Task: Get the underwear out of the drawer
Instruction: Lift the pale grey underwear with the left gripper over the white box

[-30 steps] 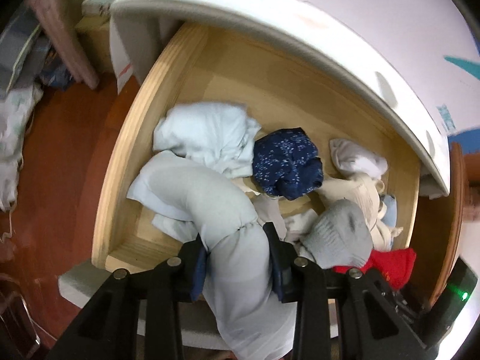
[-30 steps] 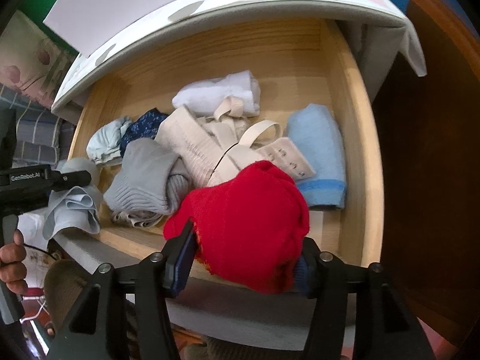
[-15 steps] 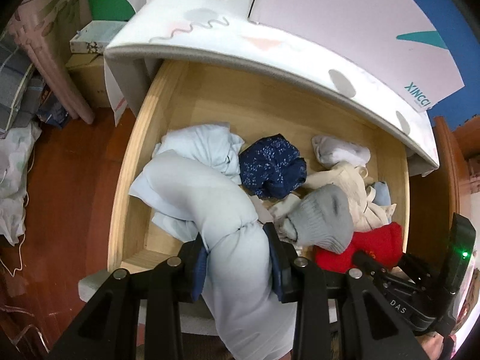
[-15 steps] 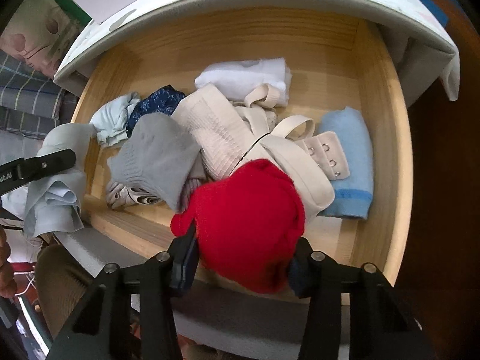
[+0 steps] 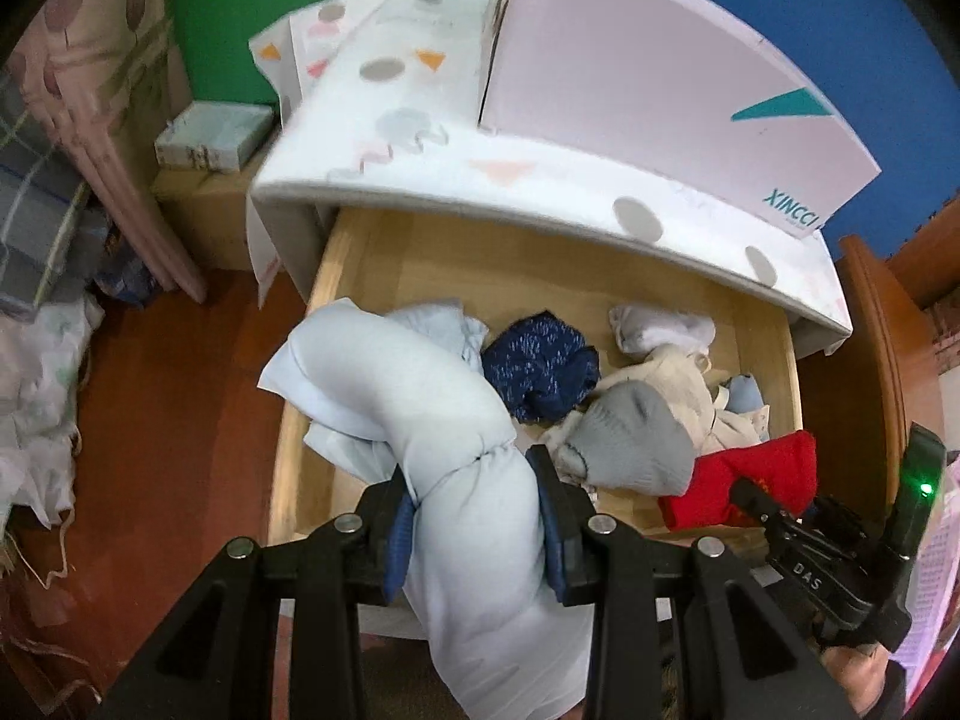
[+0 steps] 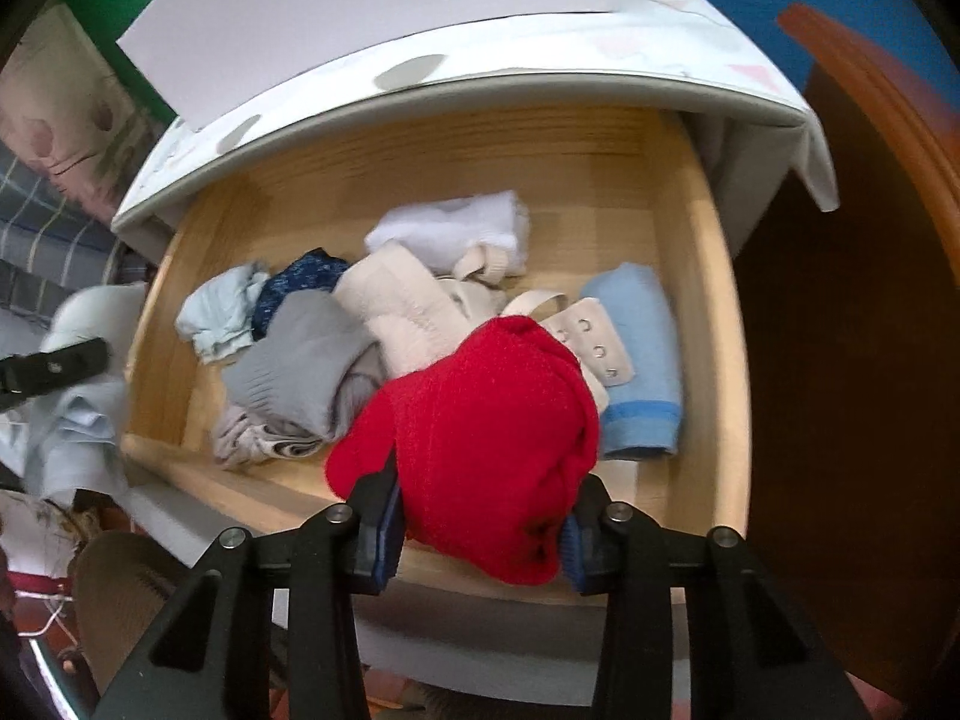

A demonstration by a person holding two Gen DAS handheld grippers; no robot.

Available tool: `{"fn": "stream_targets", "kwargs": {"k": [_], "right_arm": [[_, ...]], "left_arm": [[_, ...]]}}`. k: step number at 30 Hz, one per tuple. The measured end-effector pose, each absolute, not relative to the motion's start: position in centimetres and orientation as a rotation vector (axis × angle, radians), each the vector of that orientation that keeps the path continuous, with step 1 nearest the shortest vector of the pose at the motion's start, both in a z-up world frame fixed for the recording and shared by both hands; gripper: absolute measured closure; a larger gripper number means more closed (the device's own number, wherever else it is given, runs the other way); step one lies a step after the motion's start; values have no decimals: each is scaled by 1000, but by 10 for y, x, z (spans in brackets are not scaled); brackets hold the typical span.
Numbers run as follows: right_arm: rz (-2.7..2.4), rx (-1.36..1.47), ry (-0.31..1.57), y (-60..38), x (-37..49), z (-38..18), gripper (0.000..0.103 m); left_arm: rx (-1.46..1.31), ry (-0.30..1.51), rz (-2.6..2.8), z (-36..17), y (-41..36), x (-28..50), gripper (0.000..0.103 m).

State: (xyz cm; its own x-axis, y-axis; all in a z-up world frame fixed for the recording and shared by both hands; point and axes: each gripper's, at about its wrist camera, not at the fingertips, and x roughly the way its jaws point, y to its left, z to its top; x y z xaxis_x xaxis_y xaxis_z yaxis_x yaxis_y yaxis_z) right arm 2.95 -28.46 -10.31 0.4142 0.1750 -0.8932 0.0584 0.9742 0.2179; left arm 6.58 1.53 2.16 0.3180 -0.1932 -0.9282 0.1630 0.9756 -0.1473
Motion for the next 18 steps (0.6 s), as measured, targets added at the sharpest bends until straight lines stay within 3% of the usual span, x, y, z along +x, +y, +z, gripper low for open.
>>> {"fn": "stream_targets", "kwargs": {"k": [9, 18], "right_arm": [[64, 211, 1185, -287, 30, -108, 65], [65, 201, 1192, -284, 31, -110, 65]], "left_arm": [[41, 1068, -265, 86, 15, 70, 69], [69, 803, -298, 205, -4, 118, 68]]}}
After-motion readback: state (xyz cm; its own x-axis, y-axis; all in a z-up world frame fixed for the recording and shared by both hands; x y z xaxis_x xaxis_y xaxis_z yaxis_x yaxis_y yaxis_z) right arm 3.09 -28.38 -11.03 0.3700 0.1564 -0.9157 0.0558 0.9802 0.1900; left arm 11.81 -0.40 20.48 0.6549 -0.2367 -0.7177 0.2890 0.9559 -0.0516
